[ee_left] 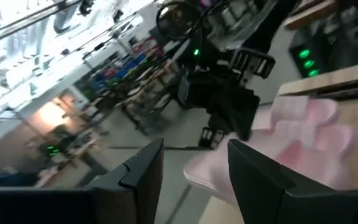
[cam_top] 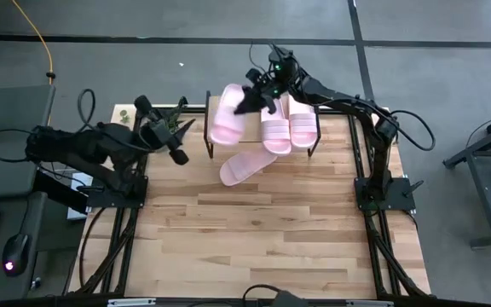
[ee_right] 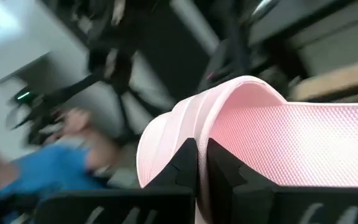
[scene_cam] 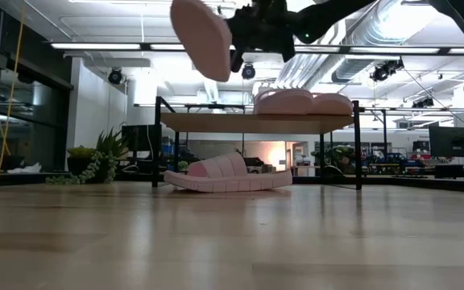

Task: Pick and place slides into the shelf
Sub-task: Put the pink slide on the shelf

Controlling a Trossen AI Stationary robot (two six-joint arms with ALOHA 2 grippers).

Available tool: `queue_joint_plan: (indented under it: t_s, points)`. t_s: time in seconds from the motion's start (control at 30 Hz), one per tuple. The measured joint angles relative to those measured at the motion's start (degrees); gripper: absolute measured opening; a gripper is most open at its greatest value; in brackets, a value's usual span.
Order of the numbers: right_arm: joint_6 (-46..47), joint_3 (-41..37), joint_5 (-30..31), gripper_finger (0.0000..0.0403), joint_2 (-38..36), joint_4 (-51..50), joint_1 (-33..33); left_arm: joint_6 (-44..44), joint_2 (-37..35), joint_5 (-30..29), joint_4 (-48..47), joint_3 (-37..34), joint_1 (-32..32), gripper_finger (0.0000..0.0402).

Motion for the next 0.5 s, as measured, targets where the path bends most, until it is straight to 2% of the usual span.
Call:
queue_joint_plan:
  t_s: [0.17, 0.37, 0.5]
  points:
    - [-6.0, 0.0, -10.2, 0.0, 0.0, -4.7, 2.1, -6.6, -1.6, 5.1, -6.6, 0.0, 0.0, 0.0161]
    - [-7.7, 0.0, -14.4, 0.0, 0.0, -3.6, 6.1, -13.1, -1.6, 10.9, -15.0, 0.0, 0.0, 0.0161]
    - [-7.7, 0.0, -19.8, 0.0, 0.0, 0.5, 10.8, -14.5, -1.6, 15.1, -17.8, 0.0, 0.0, 0.0161]
